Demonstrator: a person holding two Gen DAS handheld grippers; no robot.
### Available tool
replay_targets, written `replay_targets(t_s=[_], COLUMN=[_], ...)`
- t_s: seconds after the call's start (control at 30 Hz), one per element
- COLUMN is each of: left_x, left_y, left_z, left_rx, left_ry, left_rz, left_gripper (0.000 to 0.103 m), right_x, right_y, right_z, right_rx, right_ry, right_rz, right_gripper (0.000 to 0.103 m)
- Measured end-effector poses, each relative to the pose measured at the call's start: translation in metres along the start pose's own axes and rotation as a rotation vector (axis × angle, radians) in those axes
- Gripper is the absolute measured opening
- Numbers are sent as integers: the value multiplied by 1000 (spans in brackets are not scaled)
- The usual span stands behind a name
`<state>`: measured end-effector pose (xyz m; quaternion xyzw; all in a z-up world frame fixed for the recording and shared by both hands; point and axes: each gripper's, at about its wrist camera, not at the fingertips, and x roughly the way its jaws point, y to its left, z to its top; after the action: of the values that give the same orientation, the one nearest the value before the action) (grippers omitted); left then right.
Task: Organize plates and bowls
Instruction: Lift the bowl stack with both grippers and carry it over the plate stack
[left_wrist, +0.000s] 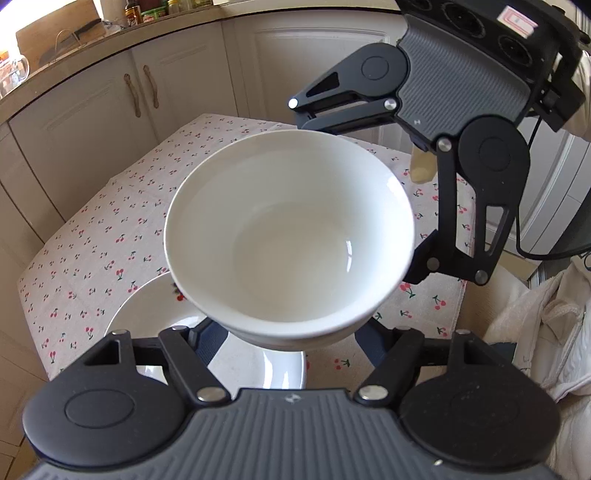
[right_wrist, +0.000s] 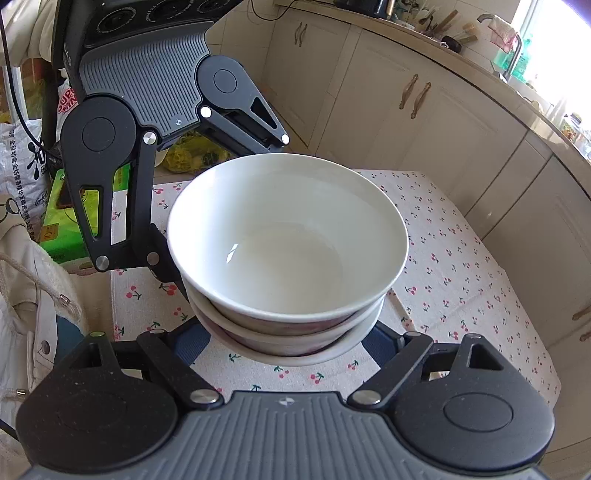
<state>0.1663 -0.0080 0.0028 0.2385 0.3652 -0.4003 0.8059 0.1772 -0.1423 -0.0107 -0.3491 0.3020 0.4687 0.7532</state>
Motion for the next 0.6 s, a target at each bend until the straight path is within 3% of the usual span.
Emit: replay_targets(t_s=[0.6], left_x=[-1], left_y=[54], left_z=[-32], left_rx=[-84], left_ry=[45], left_rz=[57], left_gripper=[74], right_x=[61], right_y=[-19], right_z=[44], right_rx=[-46], right_ry=[-1], right_rz=[76], right_gripper=[91])
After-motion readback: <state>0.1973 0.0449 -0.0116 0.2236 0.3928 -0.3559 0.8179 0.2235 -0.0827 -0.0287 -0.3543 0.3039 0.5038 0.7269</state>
